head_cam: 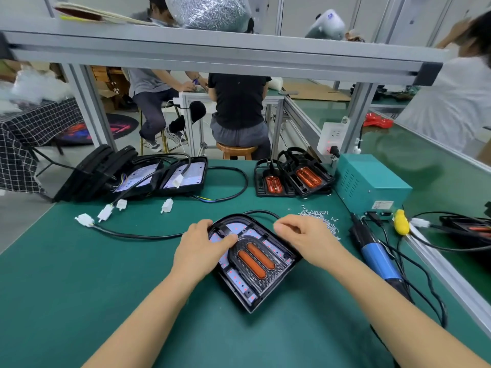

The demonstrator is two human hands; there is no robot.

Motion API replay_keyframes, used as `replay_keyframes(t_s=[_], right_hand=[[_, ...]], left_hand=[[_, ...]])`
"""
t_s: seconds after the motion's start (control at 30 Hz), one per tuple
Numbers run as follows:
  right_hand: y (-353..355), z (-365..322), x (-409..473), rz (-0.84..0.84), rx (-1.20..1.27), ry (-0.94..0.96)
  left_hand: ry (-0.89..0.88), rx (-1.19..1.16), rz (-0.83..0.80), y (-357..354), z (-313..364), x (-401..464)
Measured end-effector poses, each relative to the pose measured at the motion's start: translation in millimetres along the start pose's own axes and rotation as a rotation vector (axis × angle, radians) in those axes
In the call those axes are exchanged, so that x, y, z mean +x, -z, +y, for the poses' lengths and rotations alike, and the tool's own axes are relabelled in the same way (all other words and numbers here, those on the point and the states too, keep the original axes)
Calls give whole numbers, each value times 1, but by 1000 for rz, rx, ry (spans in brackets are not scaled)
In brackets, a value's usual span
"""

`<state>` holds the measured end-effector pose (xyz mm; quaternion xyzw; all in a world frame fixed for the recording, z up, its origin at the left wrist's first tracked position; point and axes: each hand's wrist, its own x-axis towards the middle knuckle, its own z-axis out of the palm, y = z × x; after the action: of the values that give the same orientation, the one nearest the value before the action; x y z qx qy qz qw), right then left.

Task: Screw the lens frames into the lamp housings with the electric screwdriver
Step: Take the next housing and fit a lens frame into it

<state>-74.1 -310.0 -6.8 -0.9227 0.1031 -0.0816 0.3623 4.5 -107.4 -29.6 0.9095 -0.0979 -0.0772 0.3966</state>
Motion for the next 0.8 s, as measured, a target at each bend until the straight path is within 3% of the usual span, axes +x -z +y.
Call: replay_keyframes(t_s=[0.17,0.27,0.37,0.5,0.7,0.8], right_hand=[[48,30,-22,266,-261,-143],[83,55,-45,272,-512,-352],[93,73,-62,129,-669,-564],[90,83,-73,10,-716,-644],[78,84,-71,5,-647,-637],[78,86,-65,-14,-666,-656]], left_hand=[[-109,129,152,4,8,4],[-294,116,213,3,30,8],[-484,151,121,-10,69,11],[-592,327,-85,-46,117,19],[-550,757,-242,-84,133,27],[-530,832,-252,-94,129,28]])
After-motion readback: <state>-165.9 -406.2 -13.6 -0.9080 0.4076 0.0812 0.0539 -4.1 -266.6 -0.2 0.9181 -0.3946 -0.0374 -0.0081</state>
